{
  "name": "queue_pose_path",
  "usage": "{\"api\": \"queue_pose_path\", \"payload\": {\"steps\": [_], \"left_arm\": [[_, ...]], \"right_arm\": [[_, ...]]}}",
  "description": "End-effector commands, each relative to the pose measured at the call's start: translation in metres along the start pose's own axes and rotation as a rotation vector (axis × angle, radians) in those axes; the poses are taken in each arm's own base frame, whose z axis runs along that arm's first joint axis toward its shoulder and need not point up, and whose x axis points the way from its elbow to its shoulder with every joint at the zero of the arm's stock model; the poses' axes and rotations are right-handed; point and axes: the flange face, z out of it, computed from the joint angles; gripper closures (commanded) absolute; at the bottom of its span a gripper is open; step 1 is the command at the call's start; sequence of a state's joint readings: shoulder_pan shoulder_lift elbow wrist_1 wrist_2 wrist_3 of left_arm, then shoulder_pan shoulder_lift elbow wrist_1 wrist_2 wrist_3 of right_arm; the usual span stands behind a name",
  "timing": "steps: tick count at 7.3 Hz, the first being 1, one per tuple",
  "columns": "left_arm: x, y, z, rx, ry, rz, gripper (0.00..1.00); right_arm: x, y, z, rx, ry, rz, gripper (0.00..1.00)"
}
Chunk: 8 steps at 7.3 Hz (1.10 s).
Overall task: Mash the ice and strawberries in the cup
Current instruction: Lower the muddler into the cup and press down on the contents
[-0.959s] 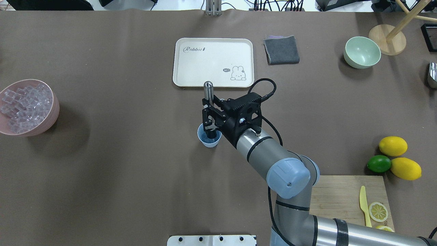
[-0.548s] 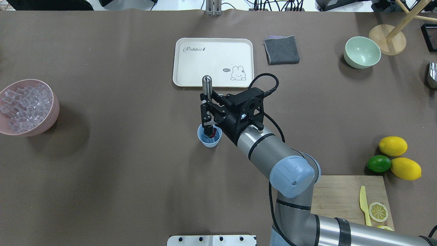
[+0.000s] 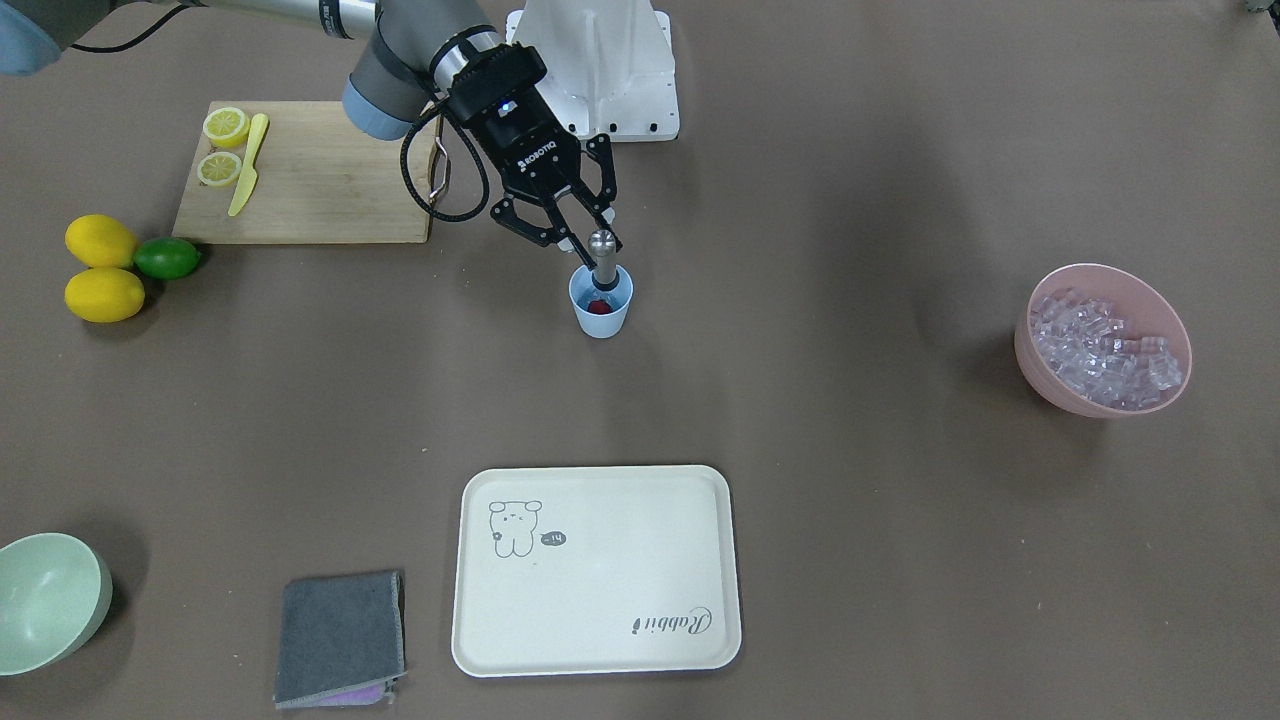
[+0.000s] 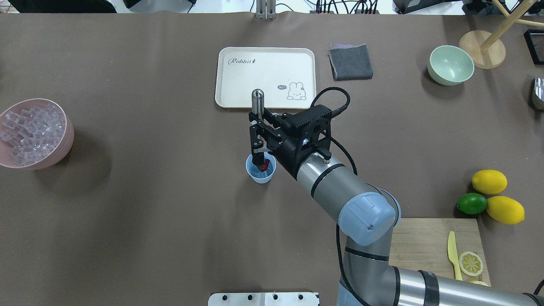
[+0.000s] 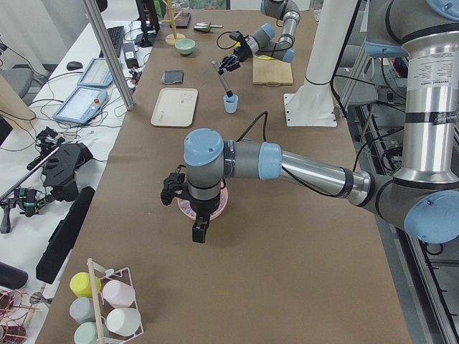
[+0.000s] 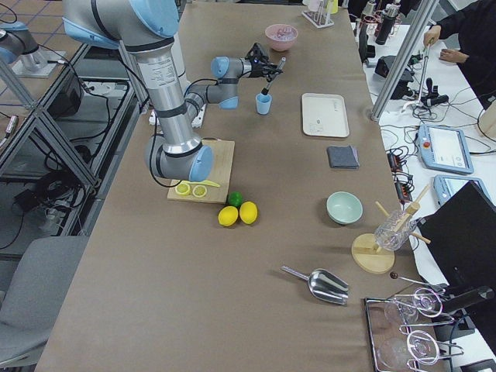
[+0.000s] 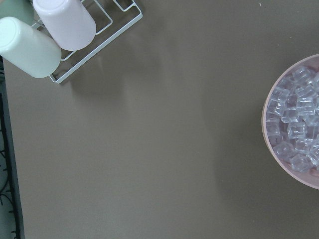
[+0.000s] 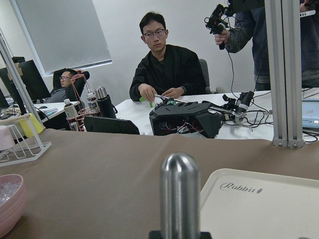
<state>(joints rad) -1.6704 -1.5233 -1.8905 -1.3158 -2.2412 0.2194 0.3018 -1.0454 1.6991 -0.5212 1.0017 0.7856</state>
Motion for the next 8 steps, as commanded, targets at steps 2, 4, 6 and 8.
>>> {"api": "queue_pose_path", "payload": {"steps": [2,4,6,8], "left_arm": [[0.0003,-0.0001,-0.0004,0.001,0.0,0.001,0.03],[-0.001,0.004,0.0023,-0.005,0.001,-0.004,0.03],[-0.0021,0.0058,0.0041,-0.006,0.001,-0.005,0.03],[-0.0021,0.0058,0.0041,-0.006,0.001,-0.005,0.03]], "right_arm": [[0.0062,0.0249,0.0108,-0.036,0.026,-0.027,1.0],[0.0071,0.027,0.0119,-0.04,0.027,-0.03,1.0],[0.007,0.0271,0.0119,-0.041,0.026,-0.03,1.0],[0.0068,0.0273,0.0119,-0.043,0.024,-0.029,1.0]]}}
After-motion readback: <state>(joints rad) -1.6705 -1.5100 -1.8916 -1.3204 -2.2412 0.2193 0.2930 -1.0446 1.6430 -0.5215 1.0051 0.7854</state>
